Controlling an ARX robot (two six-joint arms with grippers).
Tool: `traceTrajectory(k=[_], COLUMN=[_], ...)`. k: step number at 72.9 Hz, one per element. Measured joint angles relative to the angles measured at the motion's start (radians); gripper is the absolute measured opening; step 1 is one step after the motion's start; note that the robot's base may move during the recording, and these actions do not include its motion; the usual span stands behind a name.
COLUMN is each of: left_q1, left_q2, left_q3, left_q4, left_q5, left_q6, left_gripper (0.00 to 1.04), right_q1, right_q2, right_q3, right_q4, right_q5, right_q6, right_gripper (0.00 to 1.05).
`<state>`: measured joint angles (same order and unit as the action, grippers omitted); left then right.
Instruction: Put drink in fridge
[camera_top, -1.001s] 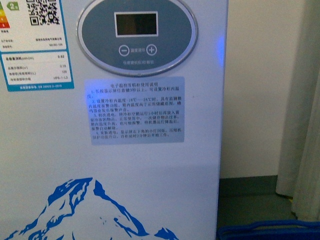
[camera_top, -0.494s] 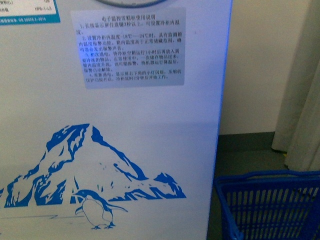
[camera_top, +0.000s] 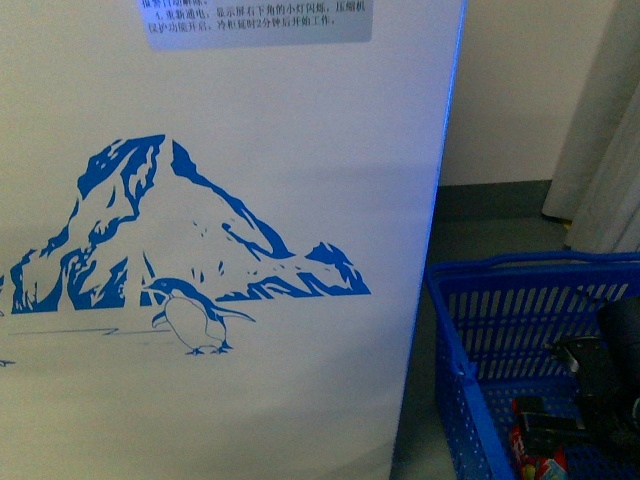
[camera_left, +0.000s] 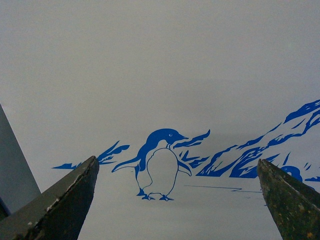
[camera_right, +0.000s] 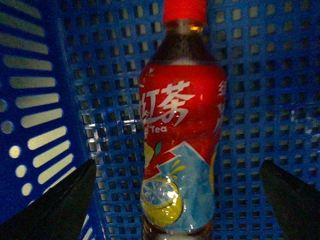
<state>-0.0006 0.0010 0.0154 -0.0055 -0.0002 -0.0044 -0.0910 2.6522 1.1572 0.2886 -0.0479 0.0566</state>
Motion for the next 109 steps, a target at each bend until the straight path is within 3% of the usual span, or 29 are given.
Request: traceTrajectory(k=[60,77,84,92,109], left_q1=[0.0,0.0,0.0,0.0,0.0], left_q2=[0.0,0.0,0.0,0.0,0.0], left_q3=[0.0,0.0,0.0,0.0,0.0], left_q4=[0.0,0.0,0.0,0.0,0.0], left_q5=[0.0,0.0,0.0,0.0,0.0], left_q6=[0.0,0.0,0.0,0.0,0.0], left_gripper=[0.97,0.97,0.97,0.97,0.97], right_q1=[0.015,0.014,0.012,0.012,0.005], right_q2=[0.321,0.33,0.33,0.33,0.288], right_q3=[0.326,0.34,0.339,0.335,0.281], right_q4=[-0.11,-0.111,-0.108,-0.103,-0.071], right_q5=[0.021,0.032,0.029,0.029,0.033], right_q6=[-0.027,-0.035,-0.047,-0.051,-0.077], right_gripper=[0.98,0.65,0.45,0.39,0.37])
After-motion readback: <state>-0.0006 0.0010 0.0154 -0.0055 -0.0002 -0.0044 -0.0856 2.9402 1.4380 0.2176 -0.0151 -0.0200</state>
